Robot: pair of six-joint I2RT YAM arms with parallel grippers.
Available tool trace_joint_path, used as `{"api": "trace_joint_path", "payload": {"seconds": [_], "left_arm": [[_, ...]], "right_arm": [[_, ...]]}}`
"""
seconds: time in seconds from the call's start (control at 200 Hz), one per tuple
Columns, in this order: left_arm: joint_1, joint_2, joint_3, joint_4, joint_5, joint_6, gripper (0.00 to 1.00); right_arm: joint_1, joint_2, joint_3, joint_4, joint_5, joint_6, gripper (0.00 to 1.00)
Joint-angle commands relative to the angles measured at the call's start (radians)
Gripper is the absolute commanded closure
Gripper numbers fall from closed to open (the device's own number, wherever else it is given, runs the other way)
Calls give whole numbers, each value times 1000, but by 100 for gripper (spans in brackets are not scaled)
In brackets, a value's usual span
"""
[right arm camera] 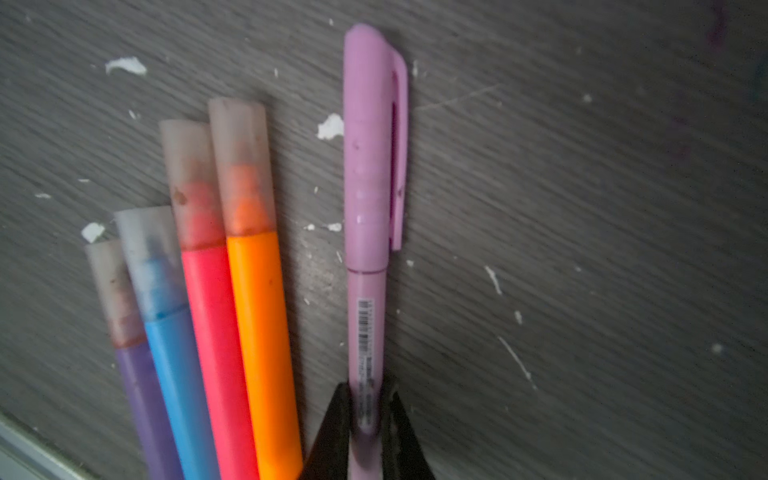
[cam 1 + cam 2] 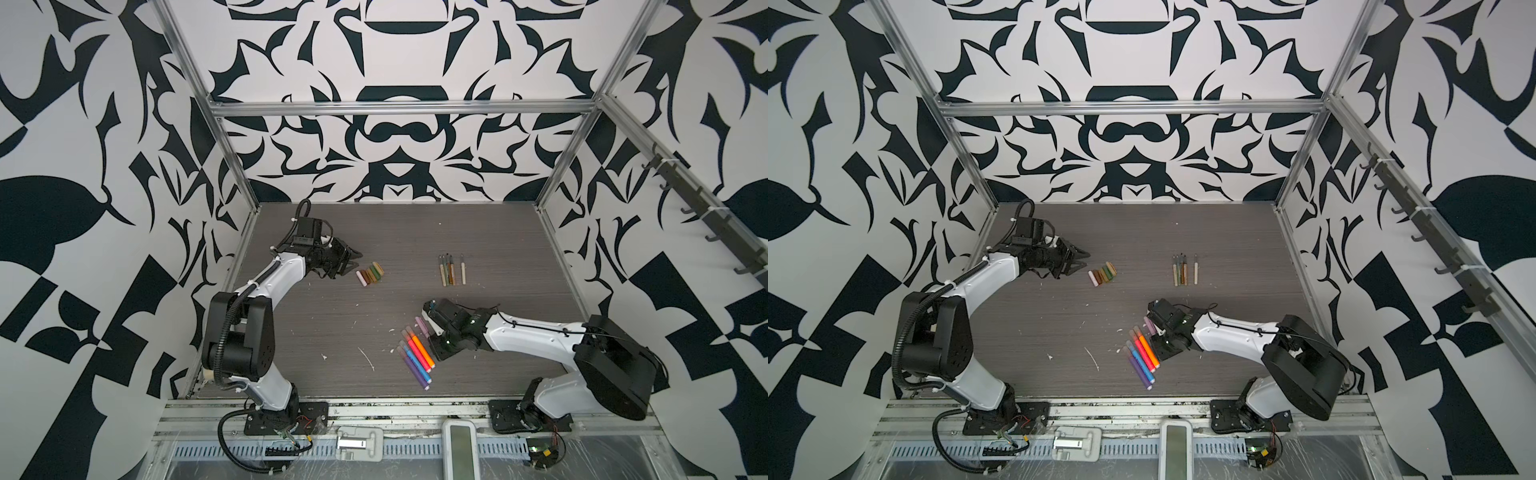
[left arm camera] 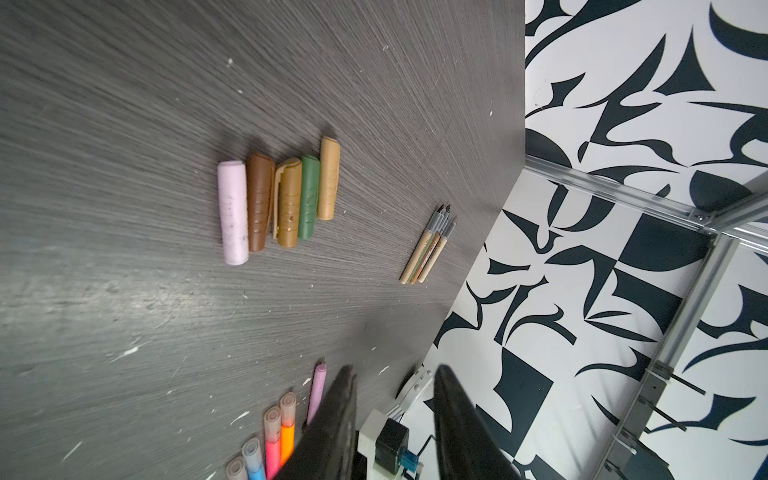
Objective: Open the pen caps
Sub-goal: 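Close the right gripper on the lower end of the lilac marker, then lift the lilac marker toward the left gripper while the left gripper approaches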
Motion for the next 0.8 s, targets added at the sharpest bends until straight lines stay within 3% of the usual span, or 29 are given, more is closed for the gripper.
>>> {"api": "trace_joint_path", "payload": {"seconds": [0.0,0.295,0.535,0.795], "left_arm": [[0,4,10,-2,3,5,66],[-30,13,3,20,2,-13,64],[-100,56,32,43,-6,-36,64],[-208,125,82,61,-12,-48,63]], "right_arm": [[3,14,13,-32,49,18,85],[-60,-35,89,-70,68,-17,91],[-176,-59,175,-79,-57,-83,92],[-190,-37,246,-30,-198,-55,93]]}}
